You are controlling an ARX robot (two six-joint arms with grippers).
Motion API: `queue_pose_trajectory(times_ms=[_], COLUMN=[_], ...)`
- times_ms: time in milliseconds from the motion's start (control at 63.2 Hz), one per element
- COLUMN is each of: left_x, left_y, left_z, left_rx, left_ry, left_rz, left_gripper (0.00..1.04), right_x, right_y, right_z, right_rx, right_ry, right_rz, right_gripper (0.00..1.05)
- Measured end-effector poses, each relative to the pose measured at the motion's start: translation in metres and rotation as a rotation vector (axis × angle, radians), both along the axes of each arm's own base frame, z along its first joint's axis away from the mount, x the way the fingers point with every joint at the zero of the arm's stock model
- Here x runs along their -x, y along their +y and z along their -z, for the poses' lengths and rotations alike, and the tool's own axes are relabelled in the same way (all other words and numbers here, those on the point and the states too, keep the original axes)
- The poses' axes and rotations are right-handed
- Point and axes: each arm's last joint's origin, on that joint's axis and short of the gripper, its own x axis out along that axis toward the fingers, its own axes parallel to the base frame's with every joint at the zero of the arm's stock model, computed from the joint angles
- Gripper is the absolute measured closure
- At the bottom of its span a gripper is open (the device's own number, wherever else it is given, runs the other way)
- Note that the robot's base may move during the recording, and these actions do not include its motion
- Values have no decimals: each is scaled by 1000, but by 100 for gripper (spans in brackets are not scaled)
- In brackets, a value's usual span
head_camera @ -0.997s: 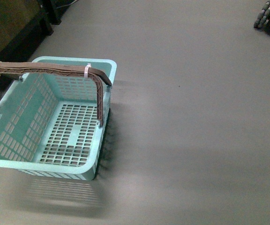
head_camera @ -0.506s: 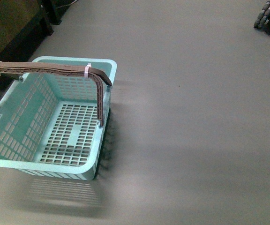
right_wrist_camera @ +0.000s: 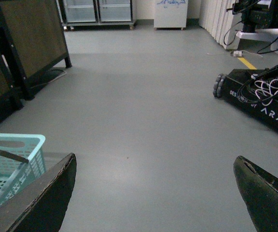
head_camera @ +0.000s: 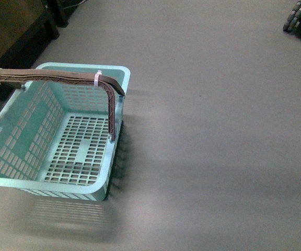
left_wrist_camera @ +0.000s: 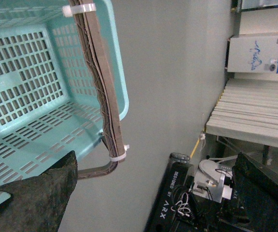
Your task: Pick mango and avocado into basket
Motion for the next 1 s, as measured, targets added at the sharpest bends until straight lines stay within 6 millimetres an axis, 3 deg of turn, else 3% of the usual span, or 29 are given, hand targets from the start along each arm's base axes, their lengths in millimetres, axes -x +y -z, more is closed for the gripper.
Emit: queue_pose_trajectory(times_ms=[222, 364, 380, 396, 538, 807, 997], left_x=[-54, -81, -103, -111, -143, -156, -155], left_y=[-19, -26, -34, -42, -42, -36, -33], left_z=[57, 73, 79, 80, 97, 100, 100], left_rx=[-13, -29, -28, -29, -81, -64, -60], left_ry=[114, 119, 98, 89, 91, 101, 104], left_rz=[-5, -12, 1, 15, -4, -30, -39], left_gripper=[8, 8, 8, 8, 30, 73, 78], right_x=[0, 0, 0, 0, 0, 0, 0], right_y=[0, 0, 0, 0, 0, 0, 0], right_z=[0, 0, 0, 0, 0, 0, 0], right_rx=[0, 0, 0, 0, 0, 0, 0], right_ry=[0, 0, 0, 0, 0, 0, 0], right_rz=[0, 0, 0, 0, -1, 0, 0], right_gripper=[9, 9, 9, 9, 9, 9, 9])
